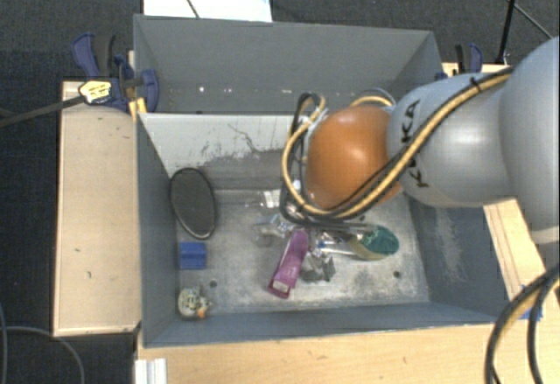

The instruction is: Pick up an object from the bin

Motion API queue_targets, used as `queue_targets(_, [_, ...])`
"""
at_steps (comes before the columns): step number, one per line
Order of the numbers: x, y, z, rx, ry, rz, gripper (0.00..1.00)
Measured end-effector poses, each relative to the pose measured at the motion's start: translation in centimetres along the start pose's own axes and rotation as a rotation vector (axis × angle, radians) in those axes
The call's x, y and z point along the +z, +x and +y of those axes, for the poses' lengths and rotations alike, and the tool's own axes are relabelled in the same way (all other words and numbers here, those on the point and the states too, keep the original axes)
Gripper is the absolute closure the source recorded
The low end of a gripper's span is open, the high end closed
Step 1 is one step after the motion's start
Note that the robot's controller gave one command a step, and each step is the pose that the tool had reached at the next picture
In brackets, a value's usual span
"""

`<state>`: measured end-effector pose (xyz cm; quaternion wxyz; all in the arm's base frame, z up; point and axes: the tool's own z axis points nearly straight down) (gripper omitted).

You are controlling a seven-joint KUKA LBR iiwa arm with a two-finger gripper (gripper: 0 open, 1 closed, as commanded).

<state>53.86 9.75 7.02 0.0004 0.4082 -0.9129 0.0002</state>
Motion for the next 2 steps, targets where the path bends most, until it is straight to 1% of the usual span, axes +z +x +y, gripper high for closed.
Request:
queue_targets(1, [0.0, -0.1, 0.1, 0.004, -0.001, -0.001, 1.00])
queue_targets(2, [-17.8, -0.8, 2.9, -0.030, 0.005, -0.009, 1.00])
